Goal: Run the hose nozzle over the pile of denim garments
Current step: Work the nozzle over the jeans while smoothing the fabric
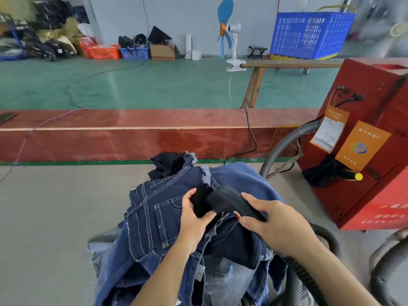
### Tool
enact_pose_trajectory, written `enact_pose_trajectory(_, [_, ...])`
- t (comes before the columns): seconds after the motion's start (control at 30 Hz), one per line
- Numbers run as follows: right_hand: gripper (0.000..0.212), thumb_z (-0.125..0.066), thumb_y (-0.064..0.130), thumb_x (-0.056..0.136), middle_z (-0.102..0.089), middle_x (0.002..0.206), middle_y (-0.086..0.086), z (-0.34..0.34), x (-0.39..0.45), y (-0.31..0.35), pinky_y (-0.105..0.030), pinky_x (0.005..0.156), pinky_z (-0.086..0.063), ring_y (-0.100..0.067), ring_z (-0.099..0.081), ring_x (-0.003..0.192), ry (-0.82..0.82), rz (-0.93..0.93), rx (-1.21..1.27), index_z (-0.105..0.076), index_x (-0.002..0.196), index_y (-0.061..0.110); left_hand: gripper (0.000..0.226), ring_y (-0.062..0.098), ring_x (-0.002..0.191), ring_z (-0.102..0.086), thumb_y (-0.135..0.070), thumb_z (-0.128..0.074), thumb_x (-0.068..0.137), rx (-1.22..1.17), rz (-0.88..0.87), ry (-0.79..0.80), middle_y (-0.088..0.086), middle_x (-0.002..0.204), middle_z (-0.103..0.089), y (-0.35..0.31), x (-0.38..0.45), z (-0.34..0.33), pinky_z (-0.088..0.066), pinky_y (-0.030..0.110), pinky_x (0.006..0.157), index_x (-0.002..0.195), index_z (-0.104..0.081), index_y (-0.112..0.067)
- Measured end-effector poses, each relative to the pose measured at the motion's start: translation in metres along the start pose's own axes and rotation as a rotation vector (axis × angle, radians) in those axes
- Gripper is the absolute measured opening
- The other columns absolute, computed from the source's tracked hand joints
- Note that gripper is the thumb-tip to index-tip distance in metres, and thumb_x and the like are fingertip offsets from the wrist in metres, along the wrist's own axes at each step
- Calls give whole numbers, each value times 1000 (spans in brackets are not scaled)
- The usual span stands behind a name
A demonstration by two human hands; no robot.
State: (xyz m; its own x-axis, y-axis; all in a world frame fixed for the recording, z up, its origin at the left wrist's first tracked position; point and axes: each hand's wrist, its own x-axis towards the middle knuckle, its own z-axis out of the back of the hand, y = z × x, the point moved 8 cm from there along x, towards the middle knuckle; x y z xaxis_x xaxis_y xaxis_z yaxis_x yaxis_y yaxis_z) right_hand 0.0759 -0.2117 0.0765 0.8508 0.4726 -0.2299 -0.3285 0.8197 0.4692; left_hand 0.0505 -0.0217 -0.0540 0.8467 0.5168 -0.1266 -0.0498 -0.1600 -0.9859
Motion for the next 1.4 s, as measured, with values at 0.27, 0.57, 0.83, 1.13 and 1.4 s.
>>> enact_pose_trajectory(0.27, [55, -50, 53, 93, -61, 125, 18, 15, 17, 12, -25, 62, -40, -12, -59, 104, -174, 16, 0, -28, 144, 53, 78, 5, 116, -50, -17, -87, 66, 262, -138, -87, -9, 128, -51, -12, -11, -2, -41, 23, 96, 128, -43, -35])
enact_pose_trajectory(0.57, [57, -61, 52, 85, -69, 106, 15, 32, 4, -18, -29, 68, -50, -13, -65, 78, -203, -48, 181, -38, 137, 56, 73, 23, 126, -55, -51, -83, 63, 1523, -670, -246, 3, 137, -58, -37, -47, -30, -43, 65, 94, 121, -68, -9])
enact_pose_trajectory(0.83, [57, -60, 58, 84, -62, 93, 17, 16, -6, -14, -24, 64, -44, -8, -52, 71, -69, -36, 143, -37, 136, 59, 75, 24, 122, -58, -52, -81, 66, 1582, -683, -183, 6, 137, -57, -24, -51, -29, -46, 62, 93, 125, -65, -9])
enact_pose_trajectory(1.13, [53, -47, 51, 95, -64, 117, 15, 0, 12, 15, -27, 69, -52, -11, -63, 89, -45, 13, -115, -27, 144, 51, 54, 21, 105, -67, -44, -39, 83, 1466, -752, -204, 7, 115, -68, -14, -59, -28, -53, 51, 88, 117, -71, -16])
enact_pose_trajectory(1.4, [56, -56, 56, 86, -66, 111, 18, 32, 9, 6, -29, 68, -49, -15, -66, 83, -220, -6, 168, -35, 138, 57, 54, 20, 105, -66, -43, -42, 83, 1452, -753, -184, 7, 113, -67, -12, -60, -24, -51, 54, 88, 127, -65, -21])
